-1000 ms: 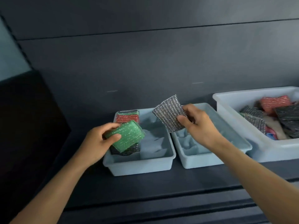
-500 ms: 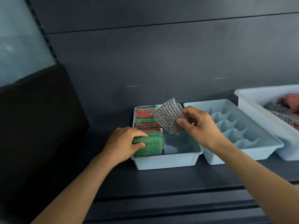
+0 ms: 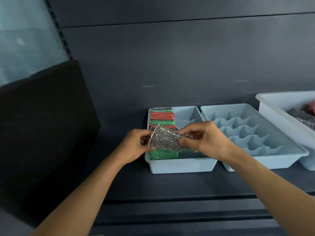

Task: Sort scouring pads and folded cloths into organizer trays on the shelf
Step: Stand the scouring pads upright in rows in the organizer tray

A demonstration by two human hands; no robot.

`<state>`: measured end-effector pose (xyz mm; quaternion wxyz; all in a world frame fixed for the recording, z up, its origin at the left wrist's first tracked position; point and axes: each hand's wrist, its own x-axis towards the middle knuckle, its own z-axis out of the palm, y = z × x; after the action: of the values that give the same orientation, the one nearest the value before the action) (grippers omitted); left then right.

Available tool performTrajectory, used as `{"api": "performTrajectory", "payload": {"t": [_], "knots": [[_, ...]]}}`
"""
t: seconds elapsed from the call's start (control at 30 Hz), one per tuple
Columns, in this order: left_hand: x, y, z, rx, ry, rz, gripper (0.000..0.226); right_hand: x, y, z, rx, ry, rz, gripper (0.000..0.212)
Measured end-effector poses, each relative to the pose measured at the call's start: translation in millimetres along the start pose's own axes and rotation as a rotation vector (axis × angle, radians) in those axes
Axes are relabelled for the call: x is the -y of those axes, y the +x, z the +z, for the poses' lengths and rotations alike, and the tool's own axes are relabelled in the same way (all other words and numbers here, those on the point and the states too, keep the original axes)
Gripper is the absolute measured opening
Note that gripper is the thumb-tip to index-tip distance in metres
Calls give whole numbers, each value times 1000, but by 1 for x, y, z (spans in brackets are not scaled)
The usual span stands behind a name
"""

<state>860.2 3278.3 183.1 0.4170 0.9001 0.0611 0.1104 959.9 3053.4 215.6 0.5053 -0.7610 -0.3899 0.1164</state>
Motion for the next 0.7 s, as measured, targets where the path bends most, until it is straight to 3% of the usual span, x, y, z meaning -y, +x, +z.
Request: {"api": "performTrajectory", "payload": {"t": [0.07, 0.2, 0.37, 0.7], "knots": [[-1, 3, -2, 13, -46, -2, 33, 3, 0, -1, 7, 61, 19, 11], [-1, 5, -7, 29, 11, 21, 34, -2, 3, 6, 77, -287, 62, 12], [-3, 2, -8, 49, -63, -34, 21, -3, 14, 27, 117, -502, 31, 15], [-5, -6, 5, -7, 42, -15, 22, -1, 19, 38, 228, -644, -34, 12]]}}
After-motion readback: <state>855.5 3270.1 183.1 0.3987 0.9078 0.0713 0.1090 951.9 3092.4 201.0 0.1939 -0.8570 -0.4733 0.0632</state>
